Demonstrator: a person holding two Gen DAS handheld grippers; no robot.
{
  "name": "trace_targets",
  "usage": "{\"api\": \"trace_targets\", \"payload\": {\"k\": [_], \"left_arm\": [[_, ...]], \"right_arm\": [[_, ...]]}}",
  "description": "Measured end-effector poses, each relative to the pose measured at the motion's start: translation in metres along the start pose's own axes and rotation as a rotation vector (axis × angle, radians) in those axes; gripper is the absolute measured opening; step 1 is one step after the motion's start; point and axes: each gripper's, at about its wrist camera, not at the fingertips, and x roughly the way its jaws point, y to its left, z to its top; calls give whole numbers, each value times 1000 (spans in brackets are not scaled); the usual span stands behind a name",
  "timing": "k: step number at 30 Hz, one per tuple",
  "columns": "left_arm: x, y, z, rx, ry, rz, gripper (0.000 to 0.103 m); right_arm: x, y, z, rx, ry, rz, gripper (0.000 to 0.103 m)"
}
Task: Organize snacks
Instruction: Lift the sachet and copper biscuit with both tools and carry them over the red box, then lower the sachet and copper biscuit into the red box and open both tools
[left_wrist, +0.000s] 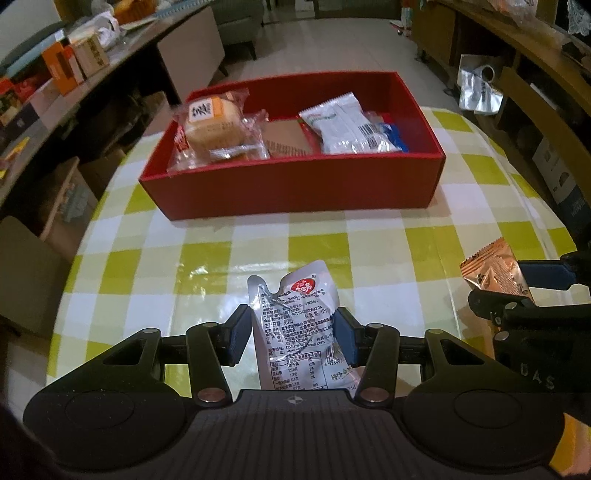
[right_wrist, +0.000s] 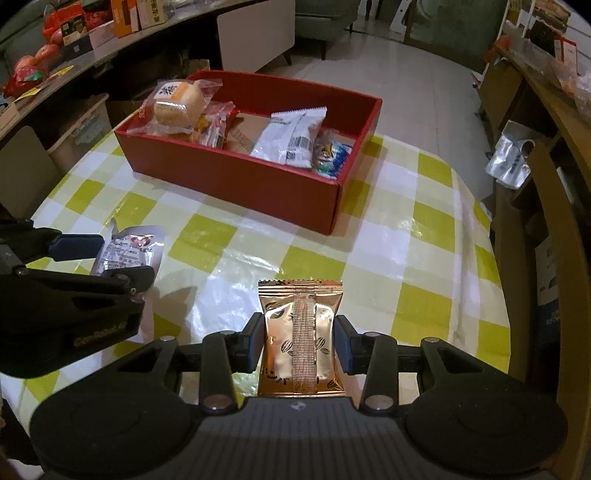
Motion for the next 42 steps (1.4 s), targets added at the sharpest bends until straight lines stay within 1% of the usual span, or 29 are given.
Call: {"api": "trace_targets", "payload": {"k": [11, 22, 28, 33, 42], "left_arm": [[-9, 13, 13, -15, -59, 21, 57], [-18, 33, 43, -72, -133, 36, 57], [-18, 47, 62, -108, -160, 42, 57], [-14, 56, 75, -131, -166, 40, 57], [-3, 65, 105, -166, -185, 33, 57]], "right_arm": [[-10, 2, 24, 21, -64, 8, 50], [-18, 2, 60, 59, -144, 21, 50], [-14, 4, 77, 65, -167, 17, 50], [-10, 4, 93, 83, -186, 28, 50], [6, 2, 118, 93, -194, 25, 50]]}}
